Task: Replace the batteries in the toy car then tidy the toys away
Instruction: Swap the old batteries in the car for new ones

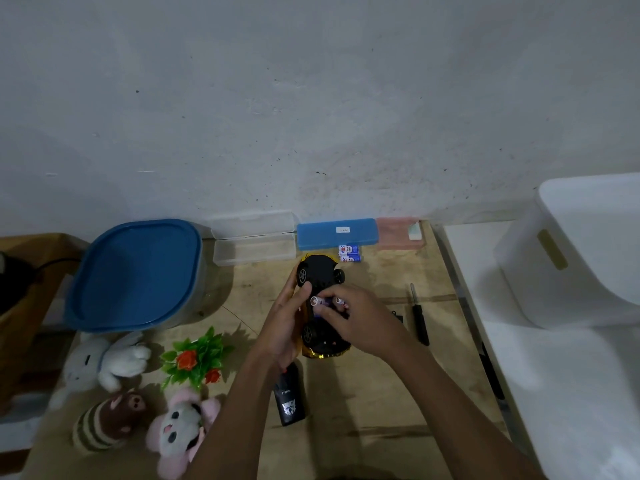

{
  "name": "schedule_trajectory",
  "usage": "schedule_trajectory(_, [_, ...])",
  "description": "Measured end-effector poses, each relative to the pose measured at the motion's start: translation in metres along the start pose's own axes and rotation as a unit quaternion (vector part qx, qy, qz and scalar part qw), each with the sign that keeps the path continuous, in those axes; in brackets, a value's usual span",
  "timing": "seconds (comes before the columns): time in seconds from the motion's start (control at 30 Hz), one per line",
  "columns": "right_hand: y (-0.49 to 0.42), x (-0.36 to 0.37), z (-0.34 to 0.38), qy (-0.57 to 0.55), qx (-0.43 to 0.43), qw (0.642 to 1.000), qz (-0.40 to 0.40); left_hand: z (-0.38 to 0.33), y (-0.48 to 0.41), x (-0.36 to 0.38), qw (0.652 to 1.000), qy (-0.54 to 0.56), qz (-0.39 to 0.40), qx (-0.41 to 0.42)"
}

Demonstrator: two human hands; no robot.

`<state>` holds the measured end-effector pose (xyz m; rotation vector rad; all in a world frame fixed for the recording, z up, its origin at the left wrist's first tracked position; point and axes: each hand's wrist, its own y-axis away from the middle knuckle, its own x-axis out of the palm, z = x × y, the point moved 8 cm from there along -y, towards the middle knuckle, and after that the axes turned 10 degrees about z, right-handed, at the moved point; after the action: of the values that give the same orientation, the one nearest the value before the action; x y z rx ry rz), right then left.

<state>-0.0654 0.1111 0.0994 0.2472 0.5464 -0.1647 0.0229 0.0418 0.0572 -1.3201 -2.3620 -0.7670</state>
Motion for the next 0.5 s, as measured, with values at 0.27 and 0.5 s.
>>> schedule_trajectory(0.27, [-0.004,-0.019,-0.008,-0.121,0.028,0.987,-0.106,-0.012,0.002,0.000,1.000,0.002,-0.004,0.012])
schedule_trajectory(0.5, [0.004,-0.015,-0.015,-0.212,0.071,0.972,-0.066,-0.021,0.003,-0.014,0.999,-0.004,-0.024,0.028])
